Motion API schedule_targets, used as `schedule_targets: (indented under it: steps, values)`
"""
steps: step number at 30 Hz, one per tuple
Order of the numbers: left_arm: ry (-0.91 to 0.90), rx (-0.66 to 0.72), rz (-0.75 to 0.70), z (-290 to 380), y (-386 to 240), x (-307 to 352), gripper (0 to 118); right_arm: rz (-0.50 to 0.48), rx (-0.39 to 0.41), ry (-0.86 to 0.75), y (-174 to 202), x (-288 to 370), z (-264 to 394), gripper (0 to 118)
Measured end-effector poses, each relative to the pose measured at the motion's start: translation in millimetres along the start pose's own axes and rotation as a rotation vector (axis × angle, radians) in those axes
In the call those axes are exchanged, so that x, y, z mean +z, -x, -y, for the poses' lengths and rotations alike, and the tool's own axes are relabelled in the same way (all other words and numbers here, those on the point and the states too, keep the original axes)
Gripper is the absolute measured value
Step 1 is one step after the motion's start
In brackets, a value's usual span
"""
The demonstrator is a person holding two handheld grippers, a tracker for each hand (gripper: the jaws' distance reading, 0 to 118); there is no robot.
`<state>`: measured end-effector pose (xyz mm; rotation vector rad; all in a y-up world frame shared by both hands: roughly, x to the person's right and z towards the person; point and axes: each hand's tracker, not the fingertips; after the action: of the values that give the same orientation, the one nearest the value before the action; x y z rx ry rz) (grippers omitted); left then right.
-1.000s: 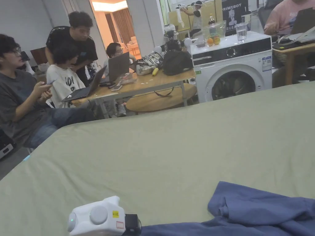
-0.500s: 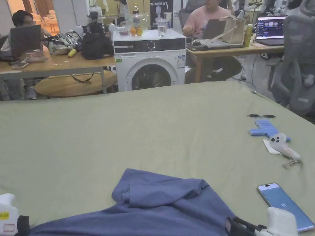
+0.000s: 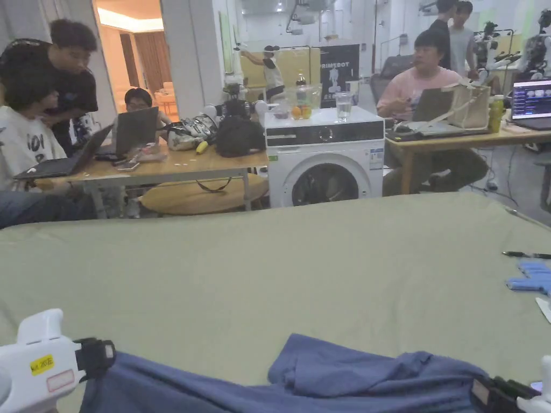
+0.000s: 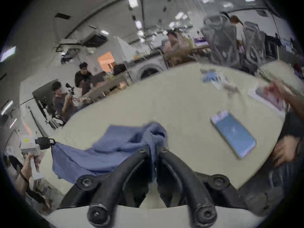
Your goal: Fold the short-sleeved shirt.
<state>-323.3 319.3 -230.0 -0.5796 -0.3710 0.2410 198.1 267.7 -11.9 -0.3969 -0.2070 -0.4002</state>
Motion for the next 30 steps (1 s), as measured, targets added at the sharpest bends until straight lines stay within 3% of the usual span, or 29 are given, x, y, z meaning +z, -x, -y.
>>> schedule_targets:
  steps: [2, 4, 10, 16, 25, 30]
  values:
    - [-0.097, 0.001, 0.075, -20.0, -4.4, 28.1, 0, -0.002, 0.075, -0.038, 19.2, -4.0, -24.1, 3]
    - [-0.163, -0.059, 0.043, -37.2, -13.3, 55.9, 0, -0.019, 0.126, -0.065, 33.7, -5.5, -48.0, 3]
    - [-0.329, -0.093, 0.010, -88.9, -17.2, 100.0, 0, -0.046, 0.184, -0.152, 60.2, -9.4, -125.9, 3]
    - [-0.397, -0.096, -0.020, -145.2, -27.5, 93.0, 0, -0.064, 0.162, -0.200, 80.2, -29.2, -204.7, 3]
    - [-0.424, -0.088, -0.043, -211.7, -44.4, 50.0, 0, -0.013, 0.237, -0.258, 115.7, -78.1, -284.5, 3]
    - [-0.486, -0.131, -0.068, -229.4, -46.7, 22.2, 0, -0.048, 0.194, -0.269, 117.8, -109.9, -309.3, 3]
